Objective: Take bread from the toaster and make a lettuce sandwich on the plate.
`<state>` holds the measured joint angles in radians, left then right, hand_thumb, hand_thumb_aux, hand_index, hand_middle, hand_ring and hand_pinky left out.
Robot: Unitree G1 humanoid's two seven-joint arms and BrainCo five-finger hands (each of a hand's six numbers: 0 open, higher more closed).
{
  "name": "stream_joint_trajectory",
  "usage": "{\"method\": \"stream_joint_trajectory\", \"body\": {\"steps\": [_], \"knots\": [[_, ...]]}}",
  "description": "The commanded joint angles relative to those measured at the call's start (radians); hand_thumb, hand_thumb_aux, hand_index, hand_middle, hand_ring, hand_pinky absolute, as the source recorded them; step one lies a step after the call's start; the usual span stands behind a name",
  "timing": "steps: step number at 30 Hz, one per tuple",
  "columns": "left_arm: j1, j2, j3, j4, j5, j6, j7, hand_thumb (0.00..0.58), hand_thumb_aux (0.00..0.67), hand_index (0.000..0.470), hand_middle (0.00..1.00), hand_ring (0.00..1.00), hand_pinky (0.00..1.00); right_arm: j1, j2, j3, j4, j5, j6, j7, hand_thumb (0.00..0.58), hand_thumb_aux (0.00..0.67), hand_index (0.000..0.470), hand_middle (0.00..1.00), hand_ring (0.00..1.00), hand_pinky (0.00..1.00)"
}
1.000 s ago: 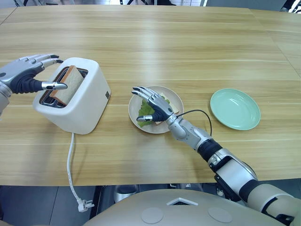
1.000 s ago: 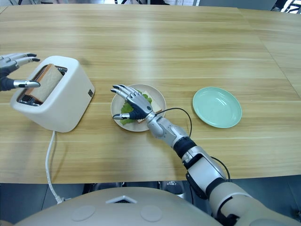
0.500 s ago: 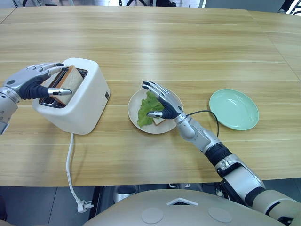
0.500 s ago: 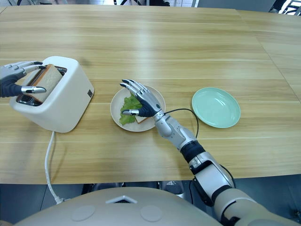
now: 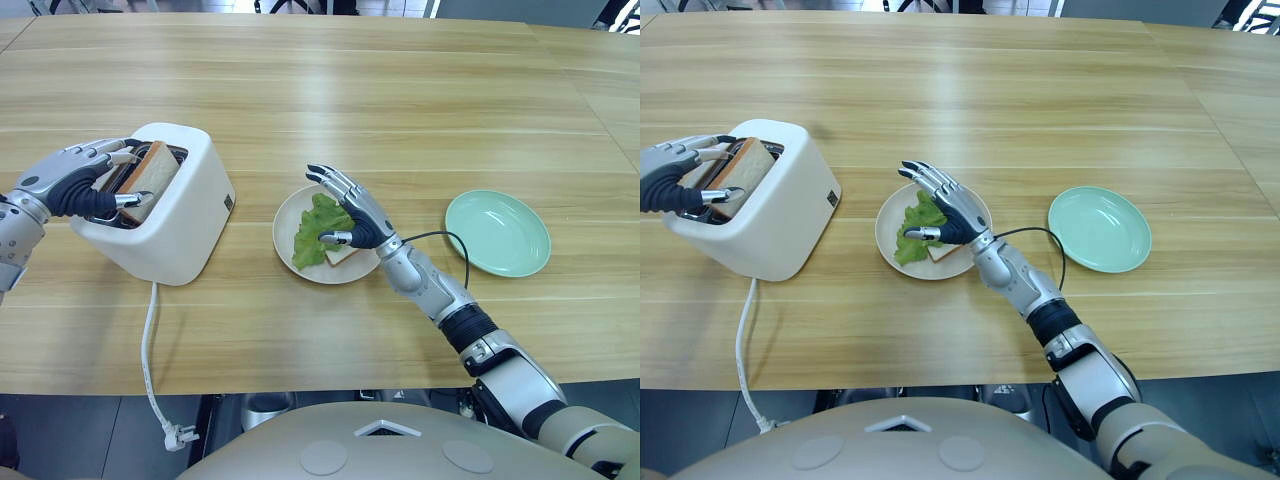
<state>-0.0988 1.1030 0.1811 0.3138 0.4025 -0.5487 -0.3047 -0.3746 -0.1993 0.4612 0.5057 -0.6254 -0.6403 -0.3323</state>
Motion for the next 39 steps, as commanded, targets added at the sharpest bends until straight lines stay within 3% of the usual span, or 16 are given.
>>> {"method": "stream_joint_trajectory", "body": {"steps": [1, 4, 5, 6, 7, 26, 39], "knots": [[0.027, -0.003, -0.009, 0.018, -0.003, -0.002, -0.004, 0.449, 0.352, 0.242, 0.00, 0.00, 0.00, 0.014, -0.003, -0.012, -0.004, 0.006, -0.002, 0.013, 0.000, 0.000, 0.000, 0.00, 0.00, 0.00], [0.039, -0.002, 0.018, 0.012, -0.033, -0.009, 0.009, 0.445, 0.347, 0.238, 0.00, 0.00, 0.00, 0.013, -0.001, -0.012, 0.005, 0.004, -0.003, 0.013, 0.000, 0.000, 0.000, 0.00, 0.00, 0.00], [0.038, -0.003, 0.028, 0.010, -0.046, -0.014, 0.014, 0.413, 0.310, 0.213, 0.00, 0.00, 0.00, 0.013, -0.002, -0.012, 0.006, 0.003, -0.003, 0.014, 0.000, 0.000, 0.000, 0.00, 0.00, 0.00], [0.037, -0.005, 0.037, 0.008, -0.058, -0.017, 0.018, 0.092, 0.055, 0.038, 0.00, 0.00, 0.00, 0.013, -0.003, -0.013, 0.007, 0.004, -0.003, 0.014, 0.000, 0.000, 0.000, 0.00, 0.00, 0.00], [0.037, -0.007, 0.042, 0.006, -0.067, -0.020, 0.018, 0.000, 0.000, 0.000, 0.00, 0.00, 0.00, 0.013, -0.004, -0.013, 0.007, 0.004, -0.002, 0.015, 0.000, 0.000, 0.000, 0.00, 0.00, 0.00], [0.098, -0.026, -0.009, 0.021, -0.022, -0.023, 0.022, 0.000, 0.000, 0.000, 0.00, 0.00, 0.00, 0.010, -0.013, -0.024, 0.006, 0.002, -0.006, 0.022, 0.000, 0.000, 0.000, 0.00, 0.00, 0.00], [0.099, -0.012, 0.046, 0.045, -0.053, -0.045, 0.056, 0.000, 0.000, 0.000, 0.00, 0.00, 0.00, 0.007, -0.010, -0.024, 0.021, -0.002, -0.007, 0.022, 0.000, 0.000, 0.000, 0.00, 0.00, 0.00]]}}
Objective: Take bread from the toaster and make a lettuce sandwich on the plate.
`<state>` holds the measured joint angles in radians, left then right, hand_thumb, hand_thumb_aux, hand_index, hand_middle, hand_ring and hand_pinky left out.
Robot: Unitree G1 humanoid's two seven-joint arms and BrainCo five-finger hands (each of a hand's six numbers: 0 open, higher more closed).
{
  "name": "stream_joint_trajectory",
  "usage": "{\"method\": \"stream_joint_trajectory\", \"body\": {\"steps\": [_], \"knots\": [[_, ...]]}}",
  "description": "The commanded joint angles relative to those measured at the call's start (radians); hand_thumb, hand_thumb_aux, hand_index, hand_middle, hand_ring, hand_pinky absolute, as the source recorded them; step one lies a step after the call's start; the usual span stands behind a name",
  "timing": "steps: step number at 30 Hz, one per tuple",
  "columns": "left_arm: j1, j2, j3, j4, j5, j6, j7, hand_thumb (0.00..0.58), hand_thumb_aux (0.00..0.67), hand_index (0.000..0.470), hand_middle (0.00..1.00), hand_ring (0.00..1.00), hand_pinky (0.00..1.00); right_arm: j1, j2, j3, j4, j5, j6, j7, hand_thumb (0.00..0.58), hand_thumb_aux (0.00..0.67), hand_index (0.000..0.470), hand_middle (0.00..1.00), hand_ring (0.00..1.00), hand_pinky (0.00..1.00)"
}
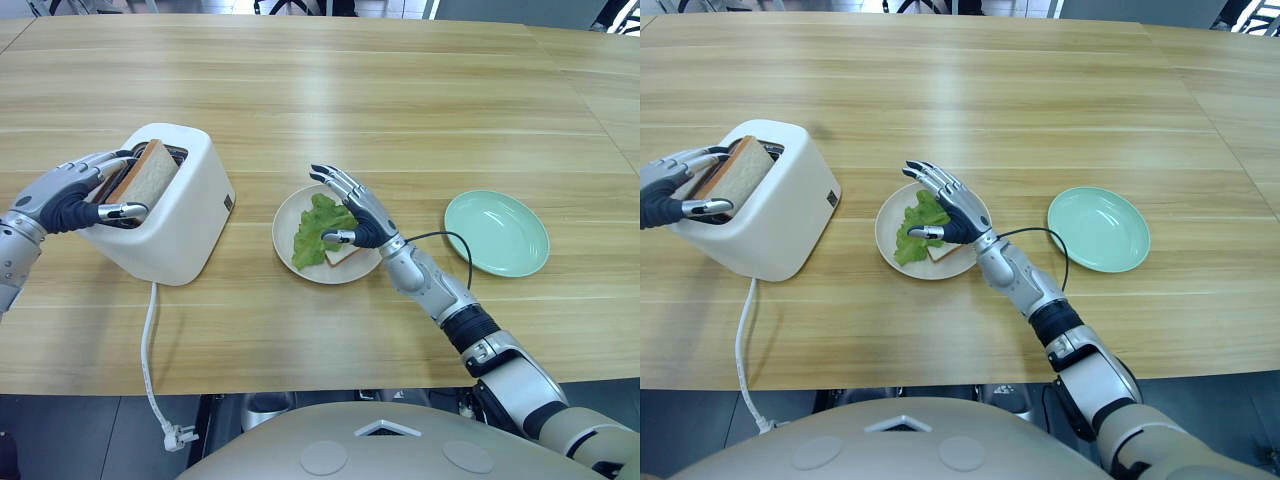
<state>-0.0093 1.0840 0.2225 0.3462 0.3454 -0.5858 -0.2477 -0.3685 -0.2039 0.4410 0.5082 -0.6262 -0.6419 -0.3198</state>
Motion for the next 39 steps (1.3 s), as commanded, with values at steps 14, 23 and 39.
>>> {"method": "stream_joint_trajectory", "body": {"steps": [14, 23, 39], "knots": [[-0.028, -0.021, -0.085, 0.048, 0.060, -0.029, 0.003, 0.000, 0.000, 0.000, 0.00, 0.00, 0.00, -0.004, -0.013, -0.007, 0.023, -0.001, -0.009, 0.014, 0.000, 0.000, 0.000, 0.00, 0.00, 0.00], [-0.054, -0.024, -0.094, 0.076, 0.042, -0.071, 0.003, 0.580, 0.670, 0.460, 0.00, 0.00, 0.00, 0.000, -0.017, -0.011, 0.027, 0.002, -0.013, 0.017, 0.000, 0.000, 0.000, 0.00, 0.00, 0.00], [-0.118, -0.053, -0.007, 0.049, -0.151, -0.136, 0.005, 0.580, 0.670, 0.460, 0.00, 0.00, 0.00, 0.001, -0.018, -0.015, 0.028, -0.001, -0.015, 0.023, 0.000, 0.000, 0.000, 0.00, 0.00, 0.00]]}}
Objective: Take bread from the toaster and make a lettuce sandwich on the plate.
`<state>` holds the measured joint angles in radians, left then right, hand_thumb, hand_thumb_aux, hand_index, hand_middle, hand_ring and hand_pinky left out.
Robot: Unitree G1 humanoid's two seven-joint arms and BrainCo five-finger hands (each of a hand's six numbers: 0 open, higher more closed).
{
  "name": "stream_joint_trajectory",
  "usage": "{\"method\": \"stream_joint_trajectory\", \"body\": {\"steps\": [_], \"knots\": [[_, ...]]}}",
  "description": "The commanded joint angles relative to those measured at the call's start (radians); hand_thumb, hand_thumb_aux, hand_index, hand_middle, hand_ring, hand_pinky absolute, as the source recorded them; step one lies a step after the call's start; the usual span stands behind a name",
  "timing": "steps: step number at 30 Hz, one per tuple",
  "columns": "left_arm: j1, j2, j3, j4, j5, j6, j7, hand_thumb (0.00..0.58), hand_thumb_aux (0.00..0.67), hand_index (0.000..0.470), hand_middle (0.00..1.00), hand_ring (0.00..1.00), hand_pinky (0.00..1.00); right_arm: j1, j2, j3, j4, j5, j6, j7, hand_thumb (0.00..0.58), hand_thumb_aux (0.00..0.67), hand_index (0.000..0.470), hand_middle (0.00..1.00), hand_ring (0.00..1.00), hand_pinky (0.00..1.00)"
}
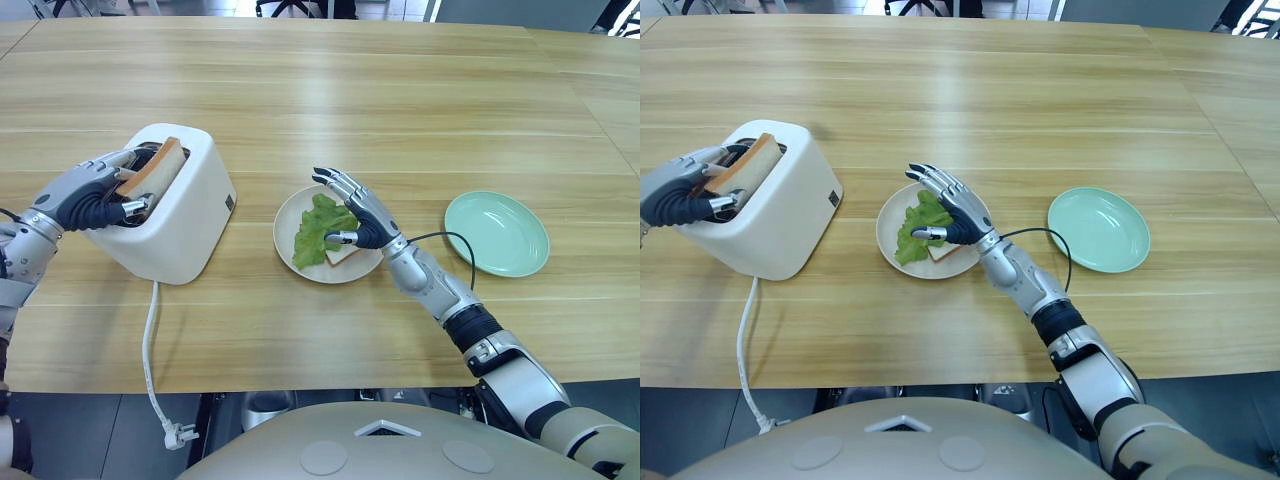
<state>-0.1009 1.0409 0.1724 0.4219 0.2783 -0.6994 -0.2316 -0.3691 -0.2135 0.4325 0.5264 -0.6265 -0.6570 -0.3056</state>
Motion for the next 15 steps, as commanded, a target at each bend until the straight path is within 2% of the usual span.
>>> {"method": "stream_joint_trajectory", "body": {"steps": [1, 4, 7, 10, 12, 14, 15], "knots": [[-0.039, -0.016, 0.053, -0.026, -0.102, -0.020, -0.010, 0.580, 0.670, 0.460, 0.00, 0.00, 0.00, 0.002, -0.008, -0.006, 0.010, -0.001, 0.000, 0.009, 0.000, 0.000, 0.000, 0.00, 0.00, 0.00], [-0.079, -0.035, 0.068, -0.012, -0.118, -0.006, 0.004, 0.580, 0.670, 0.460, 0.01, 0.01, 0.01, 0.001, -0.010, -0.006, 0.013, -0.003, 0.001, 0.009, 0.000, 0.000, 0.000, 0.00, 0.00, 0.00], [-0.112, -0.061, 0.078, 0.001, -0.146, 0.002, 0.000, 0.580, 0.670, 0.460, 0.07, 0.07, 0.07, 0.001, -0.010, -0.006, 0.014, -0.005, 0.003, 0.008, 0.000, 0.000, 0.000, 0.00, 0.00, 0.00], [-0.134, -0.086, 0.083, 0.008, -0.176, 0.022, -0.014, 0.580, 0.670, 0.460, 0.08, 0.08, 0.08, 0.002, -0.011, -0.006, 0.013, -0.005, 0.002, 0.007, 0.000, 0.000, 0.000, 0.00, 0.00, 0.00], [-0.148, -0.101, 0.071, 0.020, -0.184, 0.043, -0.030, 0.580, 0.670, 0.460, 0.12, 0.12, 0.12, 0.003, -0.012, -0.006, 0.013, -0.006, 0.002, 0.006, 0.000, 0.000, 0.000, 0.00, 0.00, 0.00], [-0.161, -0.116, 0.060, 0.035, -0.195, 0.067, -0.048, 0.580, 0.670, 0.460, 0.22, 0.22, 0.22, 0.004, -0.013, -0.007, 0.014, -0.006, 0.002, 0.005, 0.000, 0.000, 0.000, 0.00, 0.00, 0.00], [-0.167, -0.124, 0.057, 0.041, -0.200, 0.080, -0.058, 0.580, 0.670, 0.460, 0.38, 0.38, 0.38, 0.004, -0.014, -0.008, 0.014, -0.006, 0.002, 0.004, 0.000, 0.000, 0.000, 0.00, 0.00, 0.00]]}}
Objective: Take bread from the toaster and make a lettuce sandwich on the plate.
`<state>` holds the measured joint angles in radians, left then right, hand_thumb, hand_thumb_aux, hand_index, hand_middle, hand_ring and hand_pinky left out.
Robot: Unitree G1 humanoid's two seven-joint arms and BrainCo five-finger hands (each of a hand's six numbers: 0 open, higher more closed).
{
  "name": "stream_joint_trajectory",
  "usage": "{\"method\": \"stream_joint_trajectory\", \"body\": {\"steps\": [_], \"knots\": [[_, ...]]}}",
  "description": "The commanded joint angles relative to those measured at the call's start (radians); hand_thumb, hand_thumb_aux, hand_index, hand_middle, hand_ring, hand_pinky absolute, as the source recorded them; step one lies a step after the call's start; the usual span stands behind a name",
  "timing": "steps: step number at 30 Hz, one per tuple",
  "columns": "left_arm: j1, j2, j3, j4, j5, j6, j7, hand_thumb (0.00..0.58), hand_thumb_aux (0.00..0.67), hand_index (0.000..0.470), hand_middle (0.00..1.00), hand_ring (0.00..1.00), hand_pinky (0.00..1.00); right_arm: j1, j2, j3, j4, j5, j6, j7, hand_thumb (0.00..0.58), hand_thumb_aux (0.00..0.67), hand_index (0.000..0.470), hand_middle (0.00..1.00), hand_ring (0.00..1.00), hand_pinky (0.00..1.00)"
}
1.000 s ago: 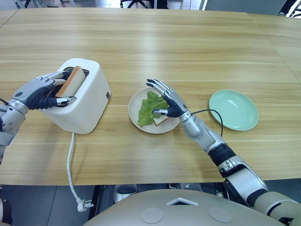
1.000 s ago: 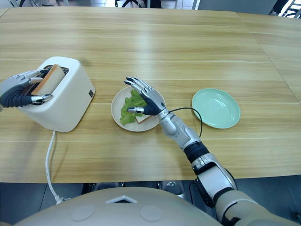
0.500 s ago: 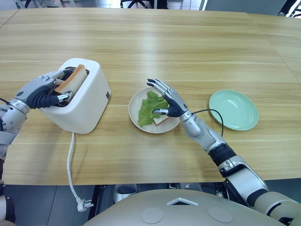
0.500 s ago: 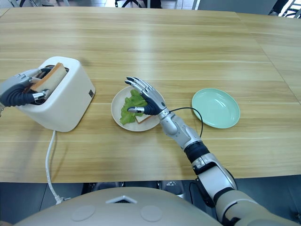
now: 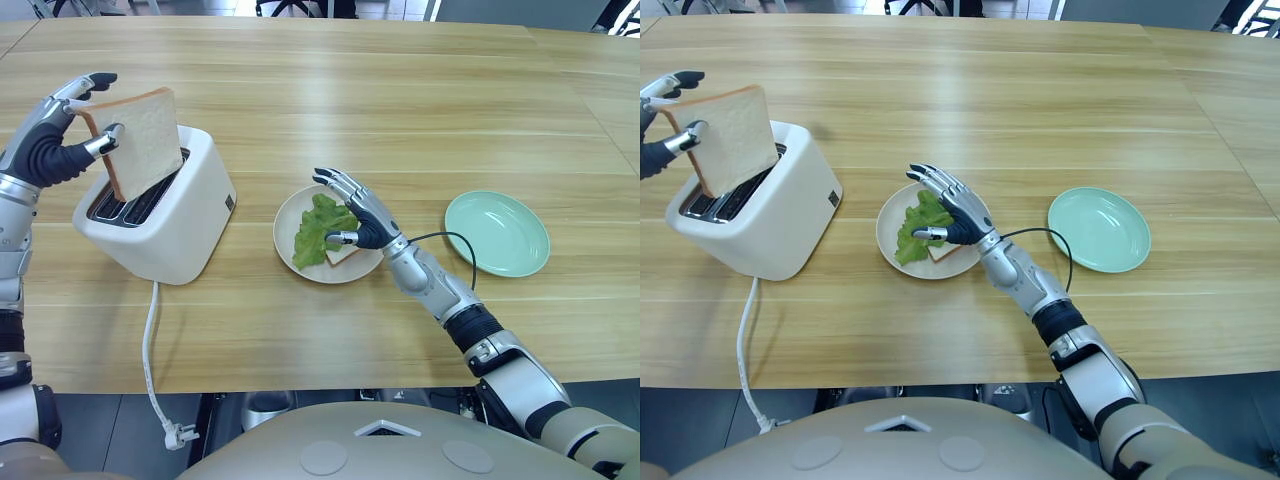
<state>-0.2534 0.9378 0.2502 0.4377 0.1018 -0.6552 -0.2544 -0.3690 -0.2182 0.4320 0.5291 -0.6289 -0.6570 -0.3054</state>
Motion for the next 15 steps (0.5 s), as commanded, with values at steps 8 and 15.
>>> {"method": "stream_joint_trajectory", "body": {"steps": [8, 15], "knots": [[-0.053, -0.089, -0.003, 0.041, -0.135, 0.118, -0.120, 0.580, 0.670, 0.460, 1.00, 1.00, 1.00, 0.004, -0.007, -0.005, 0.020, -0.006, 0.001, -0.001, 0.000, 0.000, 0.000, 0.00, 0.00, 0.00], [-0.125, -0.134, 0.054, 0.080, -0.255, 0.171, -0.166, 0.580, 0.670, 0.460, 1.00, 1.00, 1.00, 0.003, -0.004, -0.005, 0.024, -0.009, 0.002, -0.006, 0.000, 0.000, 0.000, 0.00, 0.00, 0.00]]}}
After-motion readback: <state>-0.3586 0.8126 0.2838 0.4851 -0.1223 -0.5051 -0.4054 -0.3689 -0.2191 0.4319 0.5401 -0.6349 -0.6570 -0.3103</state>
